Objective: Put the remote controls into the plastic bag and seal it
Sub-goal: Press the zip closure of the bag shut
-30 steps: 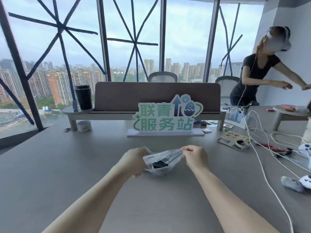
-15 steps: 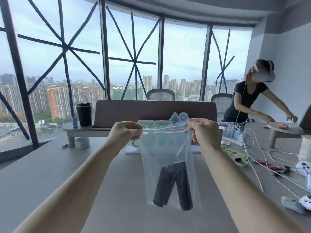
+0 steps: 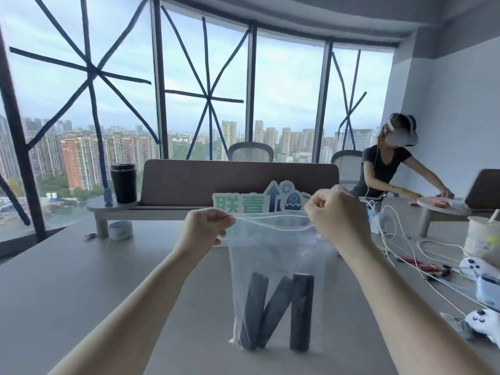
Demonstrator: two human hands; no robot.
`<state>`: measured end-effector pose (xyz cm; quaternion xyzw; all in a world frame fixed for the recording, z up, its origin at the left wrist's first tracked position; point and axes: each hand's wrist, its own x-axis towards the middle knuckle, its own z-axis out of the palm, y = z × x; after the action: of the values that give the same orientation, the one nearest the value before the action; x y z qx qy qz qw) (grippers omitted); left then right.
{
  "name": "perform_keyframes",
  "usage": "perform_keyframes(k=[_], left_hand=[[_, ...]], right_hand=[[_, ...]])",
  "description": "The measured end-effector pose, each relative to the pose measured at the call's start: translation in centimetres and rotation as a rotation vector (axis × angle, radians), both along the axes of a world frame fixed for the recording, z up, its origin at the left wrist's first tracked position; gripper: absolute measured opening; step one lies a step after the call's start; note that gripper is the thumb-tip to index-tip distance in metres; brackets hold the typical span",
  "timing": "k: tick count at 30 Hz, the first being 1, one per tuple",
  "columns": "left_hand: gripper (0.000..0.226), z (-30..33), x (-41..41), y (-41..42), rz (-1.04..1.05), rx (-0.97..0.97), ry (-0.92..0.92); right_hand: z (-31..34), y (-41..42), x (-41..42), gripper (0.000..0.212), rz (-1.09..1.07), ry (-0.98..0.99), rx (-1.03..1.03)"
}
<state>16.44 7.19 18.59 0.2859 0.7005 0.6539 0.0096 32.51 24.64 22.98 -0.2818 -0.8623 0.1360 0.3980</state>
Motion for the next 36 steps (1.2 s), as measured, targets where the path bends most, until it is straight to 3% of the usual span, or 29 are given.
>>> perform_keyframes(k=[2, 5, 7, 11, 15, 23, 31, 36], left_hand=[[0.014, 0.7, 0.9, 0.9, -0.033, -0.005, 0.021], [0.008, 1.6, 1.9, 1.9, -0.066, -0.047, 0.09], [0.009, 1.9, 2.2, 2.1, -0.079, -0.061, 0.111], [0.0, 1.8, 2.5, 1.9, -0.08, -0.057, 0.088], [0.012, 2.1, 2.9, 1.7, -0.123, -0.05, 0.094], [0.006, 2.9, 2.9, 1.6, -0.108, -0.089, 0.166], [0.018, 2.8, 2.9, 1.5, -0.128, -0.087, 0.183], [0.027, 2.1, 2.9, 1.8, -0.01, -0.021, 0.235]], right_hand=[[0.4, -1.2, -0.4, 0.026, 0.198, -0.068, 0.13], [0.8, -2.7, -1.5, 0.033, 0.346, -0.192, 0.122], [0.6, -2.6, -2.1, 0.02, 0.317, -0.199, 0.113], [0.5, -2.5, -2.0, 0.015, 0.308, -0.206, 0.094], [1.2, -2.7, -2.1, 0.011, 0.355, -0.2, 0.072], [1.6, -2.3, -2.9, 0.009, 0.468, -0.169, -0.009], [1.6, -3.1, -3.3, 0.01, 0.496, -0.177, 0.006], [0.7, -3.4, -3.1, 0.013, 0.444, -0.168, 0.023]])
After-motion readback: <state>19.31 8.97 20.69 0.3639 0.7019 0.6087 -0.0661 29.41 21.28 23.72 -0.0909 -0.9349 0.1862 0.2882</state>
